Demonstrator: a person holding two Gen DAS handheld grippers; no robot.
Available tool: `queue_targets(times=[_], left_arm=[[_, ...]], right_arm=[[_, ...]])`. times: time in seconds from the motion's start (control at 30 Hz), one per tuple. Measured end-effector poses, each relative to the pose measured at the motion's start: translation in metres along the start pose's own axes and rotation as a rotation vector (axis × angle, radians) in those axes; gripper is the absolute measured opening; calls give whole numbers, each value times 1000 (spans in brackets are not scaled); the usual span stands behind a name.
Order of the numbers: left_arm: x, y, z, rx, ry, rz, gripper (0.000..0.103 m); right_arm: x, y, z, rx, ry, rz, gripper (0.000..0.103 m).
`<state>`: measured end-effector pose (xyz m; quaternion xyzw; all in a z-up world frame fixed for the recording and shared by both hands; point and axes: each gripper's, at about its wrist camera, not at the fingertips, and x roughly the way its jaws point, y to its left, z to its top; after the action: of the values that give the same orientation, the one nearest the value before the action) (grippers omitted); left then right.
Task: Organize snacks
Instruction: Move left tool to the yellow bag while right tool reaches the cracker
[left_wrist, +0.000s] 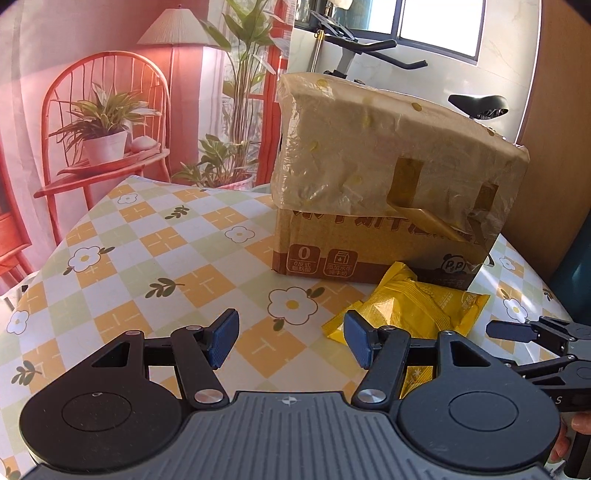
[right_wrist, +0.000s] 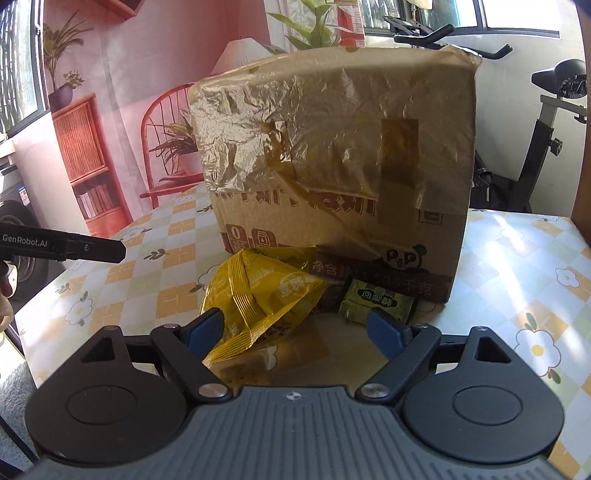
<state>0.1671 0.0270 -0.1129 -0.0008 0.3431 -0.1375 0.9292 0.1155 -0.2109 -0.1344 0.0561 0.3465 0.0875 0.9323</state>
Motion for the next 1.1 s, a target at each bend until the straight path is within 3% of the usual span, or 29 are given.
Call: queue_targets(times=[0.2, 0.27, 0.57, 0.67, 0.97, 1.1], left_arm=[[7, -10, -4, 10, 25, -35, 65], [10, -15, -5, 6, 33, -49, 65], [23, -44, -3, 49, 45, -97, 65], [30, -53, -2, 56, 54, -107, 65], [51, -72, 10, 41, 70, -100, 66], [65, -74, 12, -38, 81, -93, 72]], right_arm=[[16, 8, -20, -32, 113, 58, 70], [21, 8, -23, -27, 136, 62, 62], [27, 17, -28, -83, 182, 115, 58], [24, 13, -28, -99, 172, 89, 49], [12, -30, -34, -81, 107, -102, 49], [8, -48, -34, -63, 72, -201, 49]])
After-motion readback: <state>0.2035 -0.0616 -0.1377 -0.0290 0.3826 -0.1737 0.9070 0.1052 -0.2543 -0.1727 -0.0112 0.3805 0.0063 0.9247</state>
